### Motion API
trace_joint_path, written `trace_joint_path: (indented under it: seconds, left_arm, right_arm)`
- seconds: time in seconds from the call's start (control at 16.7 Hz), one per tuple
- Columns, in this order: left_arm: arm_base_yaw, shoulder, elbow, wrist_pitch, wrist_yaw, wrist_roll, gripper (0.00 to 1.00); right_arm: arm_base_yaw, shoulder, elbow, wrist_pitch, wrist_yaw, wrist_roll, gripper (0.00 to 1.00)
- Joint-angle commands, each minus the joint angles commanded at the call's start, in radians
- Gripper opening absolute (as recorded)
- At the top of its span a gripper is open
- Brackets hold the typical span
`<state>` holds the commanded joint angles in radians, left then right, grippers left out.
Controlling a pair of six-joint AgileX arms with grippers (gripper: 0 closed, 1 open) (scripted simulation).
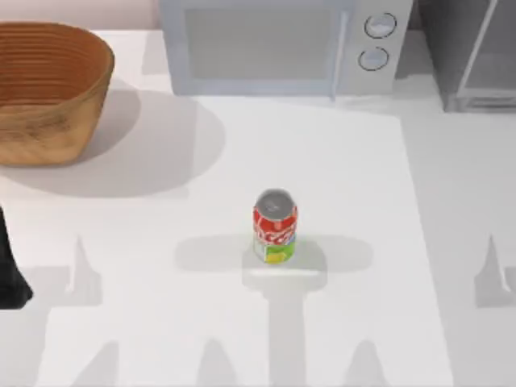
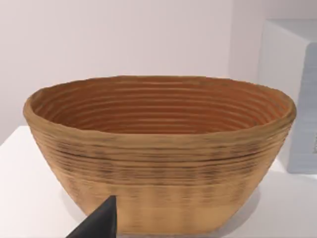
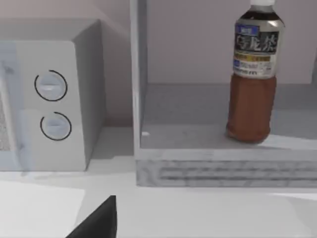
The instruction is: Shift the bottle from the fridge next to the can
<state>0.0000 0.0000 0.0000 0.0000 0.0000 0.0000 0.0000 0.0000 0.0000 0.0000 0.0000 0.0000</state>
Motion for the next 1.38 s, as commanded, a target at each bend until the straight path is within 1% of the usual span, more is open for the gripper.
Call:
trace_joint_path:
  seconds: [0.18, 0.3, 0.54, 0.72, 1.2, 1.38]
  left_arm:
    - [0.000, 0.000, 0.000, 0.000, 0.000, 0.000, 1.00]
    - [0.000, 0.000, 0.000, 0.000, 0.000, 0.000, 1.00]
    - [0.000, 0.000, 0.000, 0.000, 0.000, 0.000, 1.00]
    - [0.000, 0.000, 0.000, 0.000, 0.000, 0.000, 1.00]
    - [0.000, 0.000, 0.000, 0.000, 0.000, 0.000, 1.00]
    - [0.000, 0.000, 0.000, 0.000, 0.000, 0.000, 1.00]
  right_arm:
    - [-0.002, 0.010, 0.008, 0.009, -0.001, 0.000, 1.00]
    - [-0.012, 0.062, 0.044, 0.053, -0.006, 0.001, 1.00]
    - [-0.045, 0.295, 0.177, 0.215, -0.032, 0.006, 1.00]
    - [-0.075, 0.578, 0.307, 0.375, -0.061, 0.010, 1.00]
    - [-0.164, 1.512, 0.679, 0.831, -0.143, 0.017, 1.00]
    - [-0.193, 1.787, 0.795, 0.973, -0.167, 0.017, 1.00]
